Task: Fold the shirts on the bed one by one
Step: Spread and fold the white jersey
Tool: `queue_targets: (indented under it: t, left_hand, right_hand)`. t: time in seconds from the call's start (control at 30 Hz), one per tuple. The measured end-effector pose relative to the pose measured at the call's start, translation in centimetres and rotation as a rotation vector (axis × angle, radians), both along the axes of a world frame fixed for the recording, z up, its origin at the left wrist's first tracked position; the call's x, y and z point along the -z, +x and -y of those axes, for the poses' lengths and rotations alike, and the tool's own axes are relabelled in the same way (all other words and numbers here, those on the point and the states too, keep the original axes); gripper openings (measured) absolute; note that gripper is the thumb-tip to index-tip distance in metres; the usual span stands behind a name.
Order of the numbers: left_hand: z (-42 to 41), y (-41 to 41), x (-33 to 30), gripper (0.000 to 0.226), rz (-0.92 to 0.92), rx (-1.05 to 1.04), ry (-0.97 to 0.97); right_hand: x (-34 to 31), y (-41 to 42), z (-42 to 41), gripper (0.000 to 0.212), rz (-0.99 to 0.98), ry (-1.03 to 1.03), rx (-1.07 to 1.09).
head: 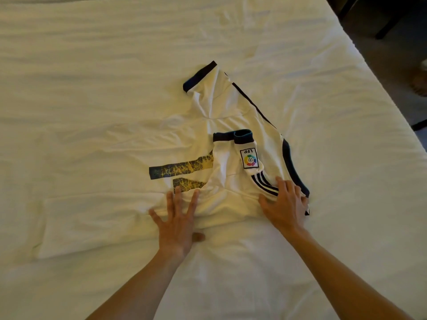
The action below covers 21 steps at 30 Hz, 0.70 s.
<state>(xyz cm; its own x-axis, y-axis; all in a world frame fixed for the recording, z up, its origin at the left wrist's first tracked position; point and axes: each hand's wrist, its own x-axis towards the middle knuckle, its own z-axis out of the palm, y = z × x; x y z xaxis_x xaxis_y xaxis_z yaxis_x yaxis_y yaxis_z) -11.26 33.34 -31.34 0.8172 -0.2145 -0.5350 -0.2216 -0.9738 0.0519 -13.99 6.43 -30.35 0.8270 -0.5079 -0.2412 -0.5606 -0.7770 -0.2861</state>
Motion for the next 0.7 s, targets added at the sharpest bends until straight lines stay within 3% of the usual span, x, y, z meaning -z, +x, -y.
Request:
queue_targets:
  t: [0.17,0.27,0.43,0.57,0.7]
  left_hand:
    - [0.1,0.1,-0.2,0.131,0.002,-0.013,0.015]
    - [0.1,0.2,-0.4,0.133,-0.011,-0.024,0.01]
    - [0.0,0.7,-0.9,0.136,-0.085,-0.077,-0.023]
    - [2.2,3.5,-2.2,0.137,-0.188,-0.188,-0.009]
    - [5.8,7.5,-3.1,0.099,-0.09,-0.479,-0.265]
  right_hand:
    - [-1.3,1.7,2.3,0.006,0.053,0.191,-0.005]
    - [-1.0,2.2,3.8,0.01,0.182,0.257,0.062]
    - [0.3,0.5,3.8,0.05,0.117,0.337,0.141]
    - [1.3,0.0,3.9,0.045,0.085,0.343,0.088]
    - [1.4,0.9,5.0,0.018,0.121,0.376,0.116]
